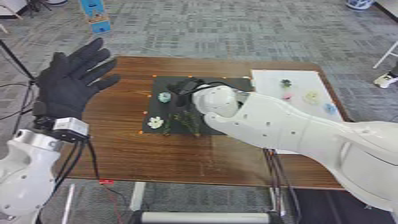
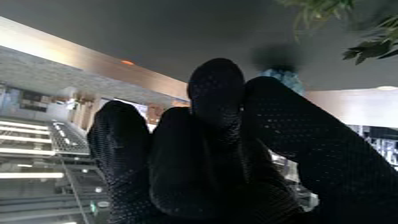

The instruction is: Arrange flowers

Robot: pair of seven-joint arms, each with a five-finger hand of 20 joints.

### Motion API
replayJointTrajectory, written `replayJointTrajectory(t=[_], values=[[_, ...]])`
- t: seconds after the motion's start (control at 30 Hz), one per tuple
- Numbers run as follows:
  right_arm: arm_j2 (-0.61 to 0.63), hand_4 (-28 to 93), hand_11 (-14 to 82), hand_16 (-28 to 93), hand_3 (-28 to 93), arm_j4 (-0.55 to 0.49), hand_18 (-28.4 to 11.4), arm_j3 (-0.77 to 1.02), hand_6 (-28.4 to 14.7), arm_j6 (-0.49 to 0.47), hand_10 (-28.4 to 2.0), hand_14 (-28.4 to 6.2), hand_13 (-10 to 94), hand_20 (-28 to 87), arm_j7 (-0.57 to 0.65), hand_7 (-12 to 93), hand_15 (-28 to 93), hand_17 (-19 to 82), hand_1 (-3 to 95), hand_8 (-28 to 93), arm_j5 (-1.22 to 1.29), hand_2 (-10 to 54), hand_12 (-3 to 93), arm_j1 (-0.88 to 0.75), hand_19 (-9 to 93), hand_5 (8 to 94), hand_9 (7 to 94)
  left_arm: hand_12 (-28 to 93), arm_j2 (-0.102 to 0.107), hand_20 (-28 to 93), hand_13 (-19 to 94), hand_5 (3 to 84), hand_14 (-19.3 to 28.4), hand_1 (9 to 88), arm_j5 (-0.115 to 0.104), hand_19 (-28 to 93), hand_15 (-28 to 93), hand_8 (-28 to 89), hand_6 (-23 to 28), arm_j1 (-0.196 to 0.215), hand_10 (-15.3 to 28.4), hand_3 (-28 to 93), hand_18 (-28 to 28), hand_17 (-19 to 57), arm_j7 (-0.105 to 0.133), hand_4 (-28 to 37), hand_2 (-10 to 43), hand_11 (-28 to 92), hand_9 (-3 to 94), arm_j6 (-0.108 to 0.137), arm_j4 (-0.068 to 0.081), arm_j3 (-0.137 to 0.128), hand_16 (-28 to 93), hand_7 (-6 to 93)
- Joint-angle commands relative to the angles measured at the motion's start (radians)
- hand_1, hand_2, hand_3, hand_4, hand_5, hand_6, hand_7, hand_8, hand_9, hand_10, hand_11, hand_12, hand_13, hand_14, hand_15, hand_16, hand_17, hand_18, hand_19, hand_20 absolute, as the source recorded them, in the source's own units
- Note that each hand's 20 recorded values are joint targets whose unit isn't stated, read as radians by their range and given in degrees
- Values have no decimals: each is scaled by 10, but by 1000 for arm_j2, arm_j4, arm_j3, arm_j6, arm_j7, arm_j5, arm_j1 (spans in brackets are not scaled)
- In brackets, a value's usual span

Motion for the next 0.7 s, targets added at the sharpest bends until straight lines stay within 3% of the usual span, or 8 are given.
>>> replayJointTrajectory(t=[0.03,0.33,0.7], values=[[-57,8,593,384,932,-8,-228,-18,-15,11,-115,-52,797,648,12,103,905,484,280,-95,1,137,422,45,932,193,744,158,10,4,199,286,146,215,-2,426,136,-75,31,-20,115,630,263,-92,-12,-283,-34,131,244,-10,4,8,39,140],[-65,0,617,381,932,13,-233,-61,18,-28,-115,-57,803,655,-67,151,909,484,274,-126,-1,156,413,75,932,258,756,158,14,4,199,287,146,216,-4,426,136,-76,32,-28,114,627,263,-93,-9,-283,-32,131,244,-11,8,14,39,140],[-16,0,633,375,932,-14,-236,-95,21,-16,-114,-59,810,659,-95,156,914,485,263,-132,16,176,401,95,932,313,766,158,10,4,199,287,146,215,-3,426,135,-76,32,-2,114,628,263,-93,-1,-283,-32,131,244,-3,0,-7,40,139]])
